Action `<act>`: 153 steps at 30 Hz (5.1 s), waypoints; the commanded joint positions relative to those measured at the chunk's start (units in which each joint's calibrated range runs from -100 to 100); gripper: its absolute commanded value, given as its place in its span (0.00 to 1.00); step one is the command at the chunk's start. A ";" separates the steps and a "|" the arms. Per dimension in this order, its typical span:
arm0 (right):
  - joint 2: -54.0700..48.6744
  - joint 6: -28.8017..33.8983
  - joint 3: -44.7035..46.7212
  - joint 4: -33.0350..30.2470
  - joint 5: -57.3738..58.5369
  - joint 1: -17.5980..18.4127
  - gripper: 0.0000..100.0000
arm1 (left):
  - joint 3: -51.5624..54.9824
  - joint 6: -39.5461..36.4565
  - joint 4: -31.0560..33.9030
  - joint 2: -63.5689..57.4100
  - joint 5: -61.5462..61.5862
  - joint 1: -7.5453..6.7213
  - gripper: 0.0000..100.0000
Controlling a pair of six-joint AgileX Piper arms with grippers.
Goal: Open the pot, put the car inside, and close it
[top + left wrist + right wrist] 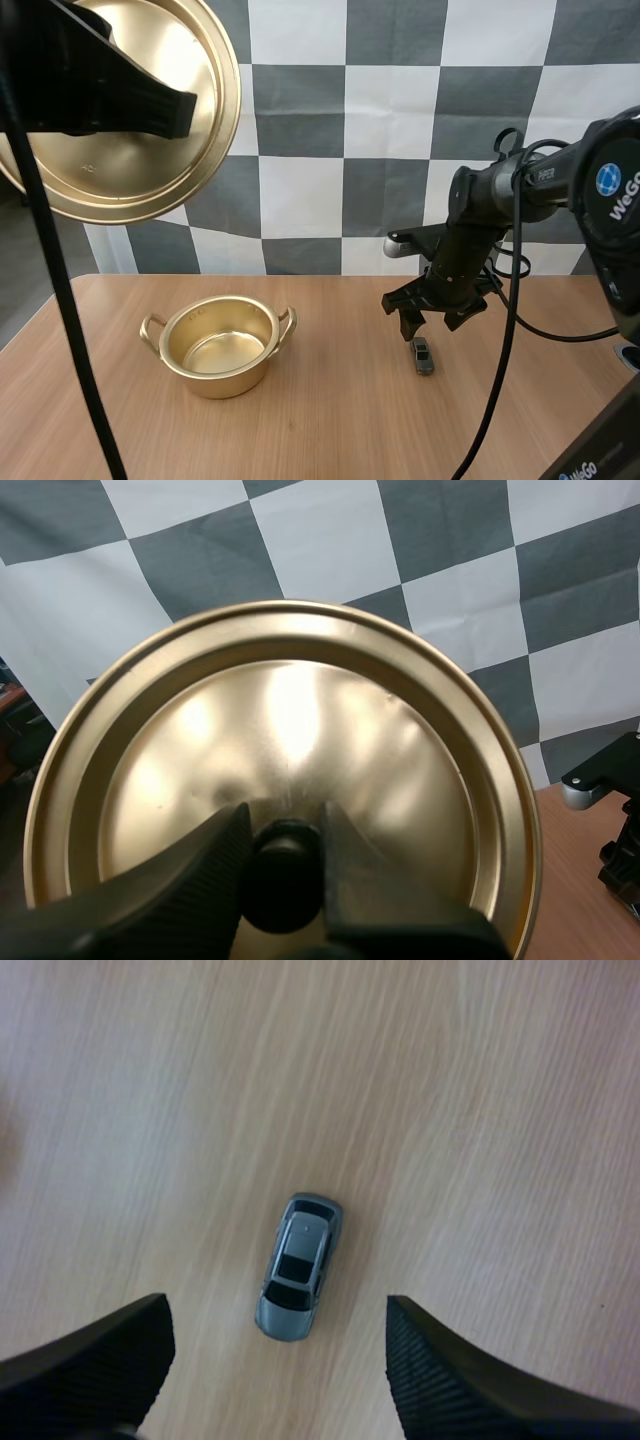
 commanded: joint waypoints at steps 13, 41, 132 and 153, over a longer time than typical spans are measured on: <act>7.26 -0.73 0.02 -0.11 -4.43 -0.01 1.00 | -0.05 -0.03 0.17 -0.01 0.04 -0.01 0.00; 14.48 -3.01 0.02 0.26 -11.06 -0.01 0.27 | -0.05 -0.03 1.27 -0.01 0.04 -0.01 0.00; 24.24 -28.04 -30.30 34.96 25.16 20.65 0.00 | -0.05 -0.19 15.92 -22.35 0.04 -0.01 0.00; 36.04 -27.65 -37.82 34.48 25.16 20.90 0.00 | -0.05 -0.19 15.82 -23.18 0.04 -0.01 0.00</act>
